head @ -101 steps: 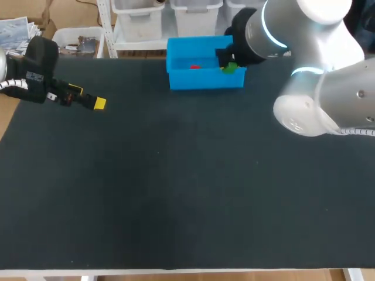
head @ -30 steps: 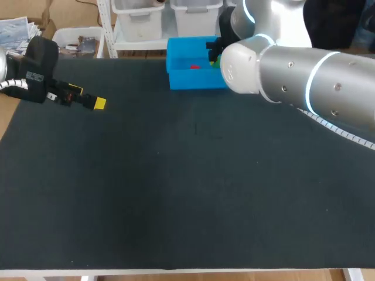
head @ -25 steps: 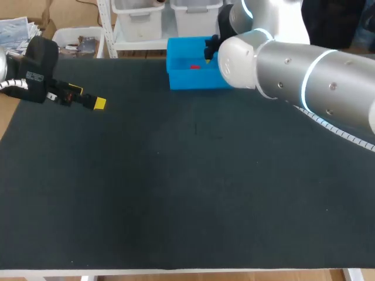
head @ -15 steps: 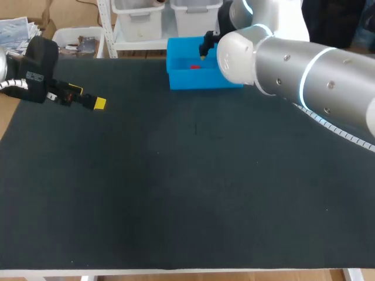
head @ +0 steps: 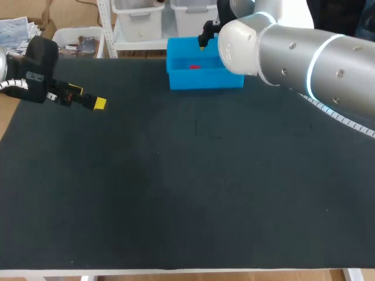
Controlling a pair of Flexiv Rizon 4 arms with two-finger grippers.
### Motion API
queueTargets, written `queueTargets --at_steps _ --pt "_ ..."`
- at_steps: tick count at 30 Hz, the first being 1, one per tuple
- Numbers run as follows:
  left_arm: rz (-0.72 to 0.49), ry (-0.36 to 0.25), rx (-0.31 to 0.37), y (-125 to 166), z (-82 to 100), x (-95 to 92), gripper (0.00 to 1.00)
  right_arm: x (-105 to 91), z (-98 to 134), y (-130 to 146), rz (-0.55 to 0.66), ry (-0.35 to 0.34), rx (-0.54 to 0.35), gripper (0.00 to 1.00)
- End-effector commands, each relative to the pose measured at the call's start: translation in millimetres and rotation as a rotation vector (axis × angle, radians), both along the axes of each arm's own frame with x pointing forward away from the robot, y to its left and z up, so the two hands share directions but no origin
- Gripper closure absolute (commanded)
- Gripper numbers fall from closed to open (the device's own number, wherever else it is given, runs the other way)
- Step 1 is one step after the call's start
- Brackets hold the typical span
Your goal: Use the left arm to pick the red cube and place it into the blue plastic box first, then use the right arm to grasp the green cube and put it into the same blue plastic box after the first action is fully finished.
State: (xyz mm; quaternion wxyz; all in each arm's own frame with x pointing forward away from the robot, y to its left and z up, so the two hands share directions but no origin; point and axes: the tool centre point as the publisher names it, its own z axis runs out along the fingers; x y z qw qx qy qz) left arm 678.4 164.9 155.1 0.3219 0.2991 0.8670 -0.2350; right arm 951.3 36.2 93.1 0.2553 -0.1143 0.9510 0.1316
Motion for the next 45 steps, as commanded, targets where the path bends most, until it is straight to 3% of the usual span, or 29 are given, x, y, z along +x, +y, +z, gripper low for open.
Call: queueTargets --at_steps 1,14,35,45 --pt "-0.004 -0.003 -0.005 1.5 -1.0 0.5 0.0 -41.6 21.4 -16.8 -0.009 -0.04 -0.001 0.0" --pt "-0.004 -0.003 -0.005 1.5 -1.0 0.5 0.0 -107.8 50.3 -47.3 0.024 -0.113 0.009 0.0" --pt "-0.004 -0.003 -0.005 1.5 -1.0 0.5 0.0 -203.2 34.1 -109.3 0.003 -0.159 0.032 0.0" --pt "-0.004 -0.003 -0.005 1.5 -1.0 0.5 0.0 -226.0 28.2 -125.4 -0.002 -0.165 0.045 0.0"
